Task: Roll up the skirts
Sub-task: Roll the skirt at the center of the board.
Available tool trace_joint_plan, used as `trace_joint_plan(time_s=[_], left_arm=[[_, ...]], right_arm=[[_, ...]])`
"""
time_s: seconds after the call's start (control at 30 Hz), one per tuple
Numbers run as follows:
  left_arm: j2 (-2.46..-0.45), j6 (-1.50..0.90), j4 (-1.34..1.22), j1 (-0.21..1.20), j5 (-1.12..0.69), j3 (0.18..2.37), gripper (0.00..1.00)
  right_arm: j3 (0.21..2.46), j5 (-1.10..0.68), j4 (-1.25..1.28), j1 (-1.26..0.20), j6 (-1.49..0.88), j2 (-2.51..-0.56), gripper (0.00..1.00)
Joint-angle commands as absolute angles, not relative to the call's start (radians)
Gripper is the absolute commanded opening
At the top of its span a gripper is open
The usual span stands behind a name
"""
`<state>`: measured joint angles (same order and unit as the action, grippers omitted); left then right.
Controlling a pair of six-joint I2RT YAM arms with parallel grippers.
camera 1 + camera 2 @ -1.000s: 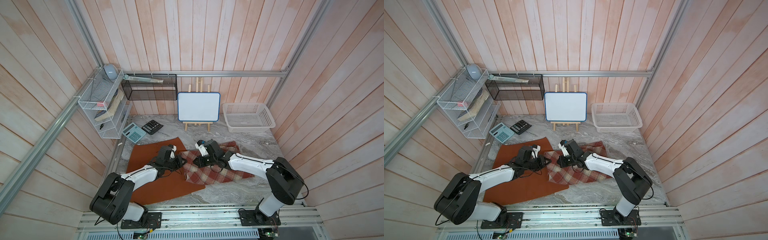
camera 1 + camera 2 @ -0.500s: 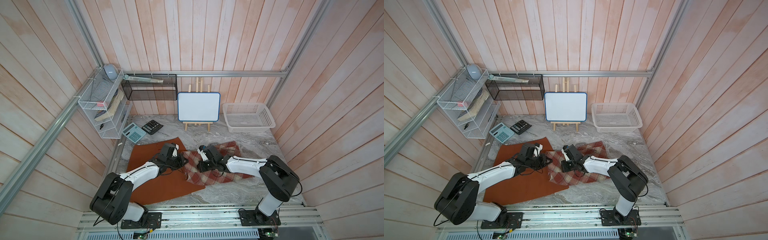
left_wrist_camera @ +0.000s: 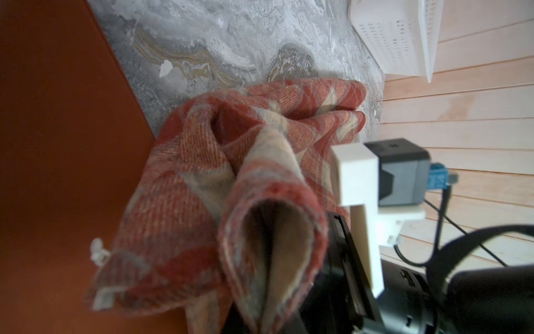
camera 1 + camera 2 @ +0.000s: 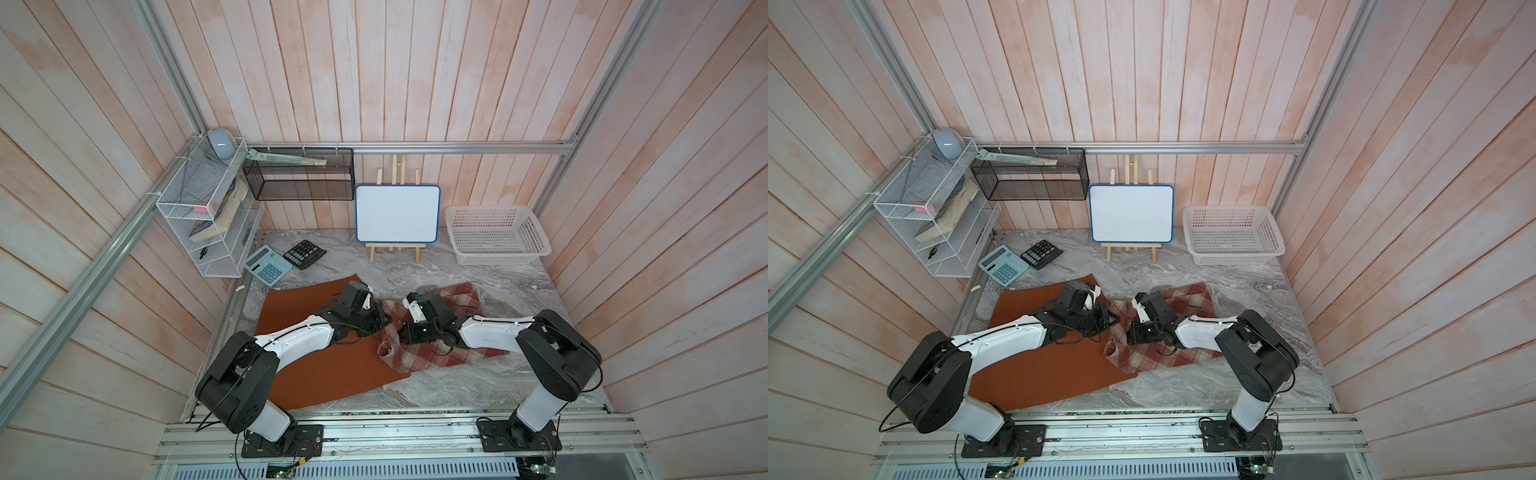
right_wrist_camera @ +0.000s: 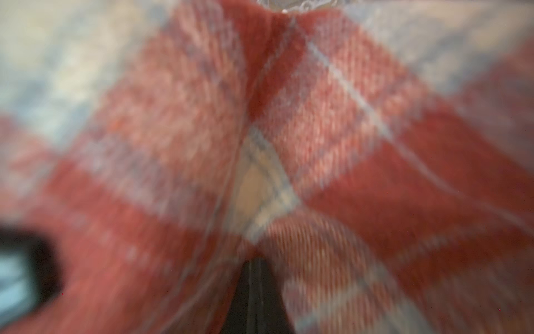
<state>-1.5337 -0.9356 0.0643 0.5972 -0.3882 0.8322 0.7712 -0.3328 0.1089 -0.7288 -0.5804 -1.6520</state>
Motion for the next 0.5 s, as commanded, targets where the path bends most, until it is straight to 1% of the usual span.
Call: trace_joint_plan(time_s=[0.0,0.1,0.13,0.2,0.27,0.47], left_arm=[[-1.533,-0.927,0.079,0.602,-0.353,0.870,0.00],[-1.517,-0.913,0.108,0.602,-0.329,0.883,0.00],[-1.517,-0.910,0.114,0.603,-0.327,0.888,0.00],[-1.533,-0.899,0.132,0.603,-0.342,0.905,0.00],[-1.551,-0.895,0.135,0.606,-0.350,0.912,0.00],[-1.575,-0.881,0.163,0.626,-0.327,0.951,0.00]], right_arm=[[0.769,-0.301,0.063,-0.726,-0.596,-1.495,0.02],[0.754,-0.152,-0.033,-0.699,-0.565,-1.412,0.00],[0.739,-0.135,-0.047,-0.671,-0.558,-1.406,0.00],[0.711,-0.142,-0.081,-0.603,-0.529,-1.416,0.00],[0.682,-0.117,-0.077,-0.574,-0.519,-1.439,0.00],[0.627,-0.159,0.028,-0.565,-0.531,-1.561,0.00]])
